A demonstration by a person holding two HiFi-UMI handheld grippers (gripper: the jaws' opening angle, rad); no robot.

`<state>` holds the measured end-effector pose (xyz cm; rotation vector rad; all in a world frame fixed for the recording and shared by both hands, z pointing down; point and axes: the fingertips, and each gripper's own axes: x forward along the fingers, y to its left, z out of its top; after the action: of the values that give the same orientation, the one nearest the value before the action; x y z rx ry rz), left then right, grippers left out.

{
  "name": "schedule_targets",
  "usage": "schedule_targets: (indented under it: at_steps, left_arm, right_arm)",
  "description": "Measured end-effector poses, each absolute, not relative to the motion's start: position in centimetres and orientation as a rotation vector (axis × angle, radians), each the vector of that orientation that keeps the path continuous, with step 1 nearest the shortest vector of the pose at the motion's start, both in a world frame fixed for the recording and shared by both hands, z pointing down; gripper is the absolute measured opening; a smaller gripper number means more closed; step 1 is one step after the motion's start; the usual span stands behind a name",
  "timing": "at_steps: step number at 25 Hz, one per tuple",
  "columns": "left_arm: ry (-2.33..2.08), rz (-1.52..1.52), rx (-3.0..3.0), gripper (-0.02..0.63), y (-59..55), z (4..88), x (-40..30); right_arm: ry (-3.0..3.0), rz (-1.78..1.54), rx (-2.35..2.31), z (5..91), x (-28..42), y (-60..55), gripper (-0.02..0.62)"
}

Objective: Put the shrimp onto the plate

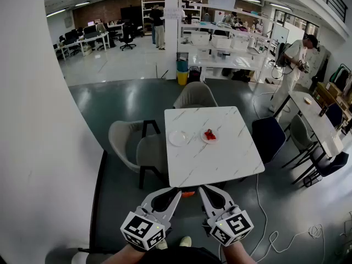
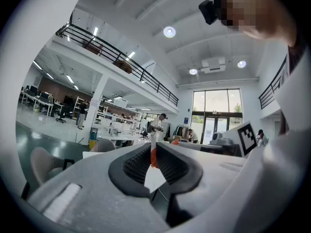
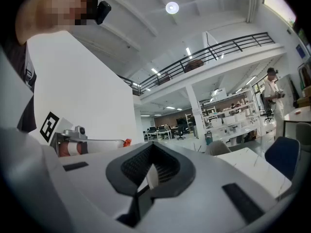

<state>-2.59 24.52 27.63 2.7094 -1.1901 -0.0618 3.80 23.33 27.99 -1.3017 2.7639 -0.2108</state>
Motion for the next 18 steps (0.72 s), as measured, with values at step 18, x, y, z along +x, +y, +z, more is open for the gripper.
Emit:
schedule_targets:
  at_steps: [18]
  left_arm:
    - [-1.228,-0.034,2.691,0.043,25.2,28.2,-0.6]
  right_arm:
    - [2.759,-0.254,-1.222,28.2,5.8,24.1,0.002]
